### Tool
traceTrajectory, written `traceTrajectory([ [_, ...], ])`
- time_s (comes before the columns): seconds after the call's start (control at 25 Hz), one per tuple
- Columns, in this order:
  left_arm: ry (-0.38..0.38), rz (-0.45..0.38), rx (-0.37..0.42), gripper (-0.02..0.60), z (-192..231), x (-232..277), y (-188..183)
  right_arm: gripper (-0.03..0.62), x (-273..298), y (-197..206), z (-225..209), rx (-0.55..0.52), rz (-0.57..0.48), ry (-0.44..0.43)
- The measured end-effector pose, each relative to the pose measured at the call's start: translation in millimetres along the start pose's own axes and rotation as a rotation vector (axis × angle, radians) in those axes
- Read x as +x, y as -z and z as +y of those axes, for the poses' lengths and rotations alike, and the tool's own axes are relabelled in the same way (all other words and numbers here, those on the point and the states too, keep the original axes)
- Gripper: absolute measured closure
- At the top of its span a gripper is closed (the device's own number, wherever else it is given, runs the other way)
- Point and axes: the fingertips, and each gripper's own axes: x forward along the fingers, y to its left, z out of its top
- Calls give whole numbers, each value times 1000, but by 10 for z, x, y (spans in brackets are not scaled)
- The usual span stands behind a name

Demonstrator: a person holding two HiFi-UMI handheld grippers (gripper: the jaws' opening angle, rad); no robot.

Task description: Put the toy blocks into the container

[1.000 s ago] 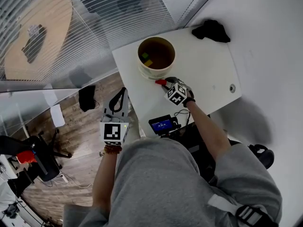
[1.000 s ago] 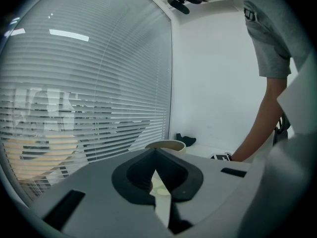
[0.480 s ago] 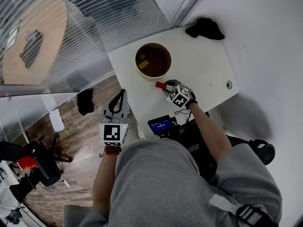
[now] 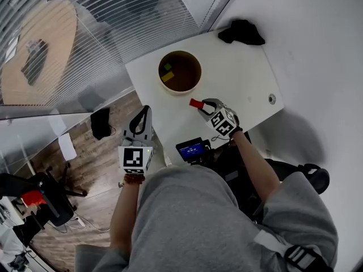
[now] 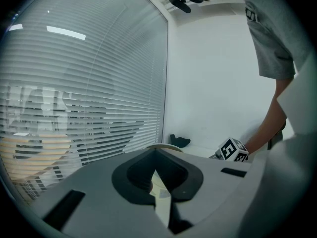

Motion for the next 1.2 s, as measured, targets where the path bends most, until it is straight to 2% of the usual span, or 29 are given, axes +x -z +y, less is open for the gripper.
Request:
traceTrajectory([
  [0.32, -11, 0, 3, 584, 93, 14, 7, 450, -497, -332, -380, 155, -156, 136],
  [0.52, -24, 2, 2, 584, 107, 1, -3, 450, -812, -601, -647, 184, -245, 220],
  [0.68, -22, -3, 4, 584, 87, 2, -14, 450, -983, -772, -842, 167, -288, 299],
  [0.92, -19, -10, 8, 583, 62, -26, -44, 450, -1039, -1226, -891, 142, -354, 304],
  [1.2, -43, -13, 1, 584, 164, -94, -37, 450, -809, -1511, -921, 115, -352, 288],
])
